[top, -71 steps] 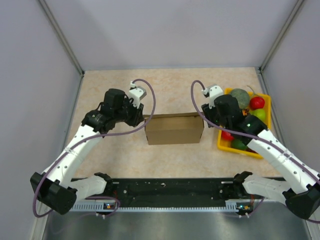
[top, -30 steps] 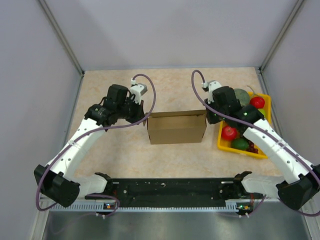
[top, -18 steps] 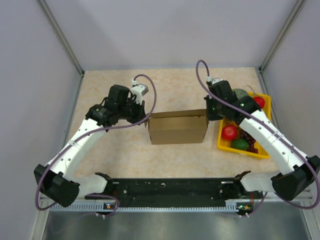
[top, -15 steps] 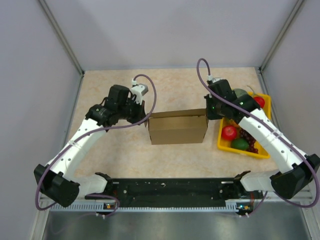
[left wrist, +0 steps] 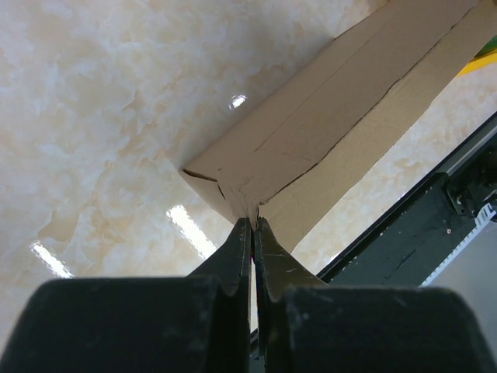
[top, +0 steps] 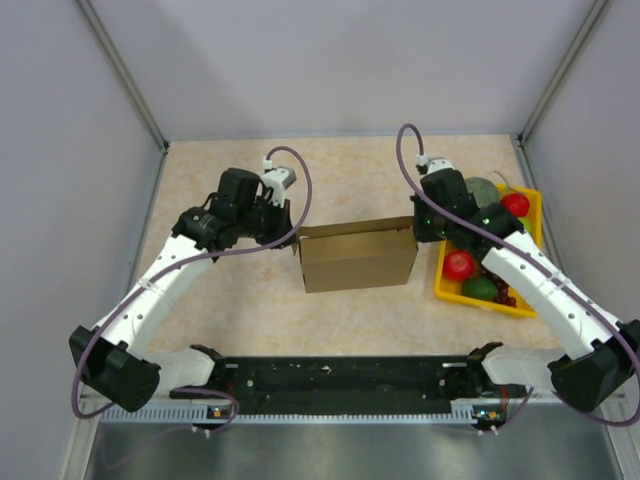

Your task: Fold the paper box

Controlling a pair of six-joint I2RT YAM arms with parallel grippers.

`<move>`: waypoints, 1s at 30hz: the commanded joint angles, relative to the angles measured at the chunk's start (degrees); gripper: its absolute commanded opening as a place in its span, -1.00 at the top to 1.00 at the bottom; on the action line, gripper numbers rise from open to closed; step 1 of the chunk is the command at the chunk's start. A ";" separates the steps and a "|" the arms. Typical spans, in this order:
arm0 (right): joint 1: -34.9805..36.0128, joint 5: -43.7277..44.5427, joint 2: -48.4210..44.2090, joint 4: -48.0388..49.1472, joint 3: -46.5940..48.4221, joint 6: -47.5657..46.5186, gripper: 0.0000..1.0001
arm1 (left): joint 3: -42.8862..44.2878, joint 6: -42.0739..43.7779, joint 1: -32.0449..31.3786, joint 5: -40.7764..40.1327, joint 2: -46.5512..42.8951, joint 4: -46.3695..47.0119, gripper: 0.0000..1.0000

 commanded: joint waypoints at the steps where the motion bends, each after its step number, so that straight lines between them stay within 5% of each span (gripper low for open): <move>1: 1.46 -6.13 0.97 4.04 -2.00 -6.74 1.00 | 3.39 -2.96 -1.39 7.19 1.66 3.26 1.00; 14: 2.86 -8.07 0.00 3.95 -0.60 -15.01 1.00 | 0.76 -2.08 -1.39 5.87 2.18 2.91 1.00; 30: 5.94 -1.30 -2.46 9.49 -7.63 -5.70 1.00 | -1.00 -14.03 -1.39 9.74 1.04 9.06 1.00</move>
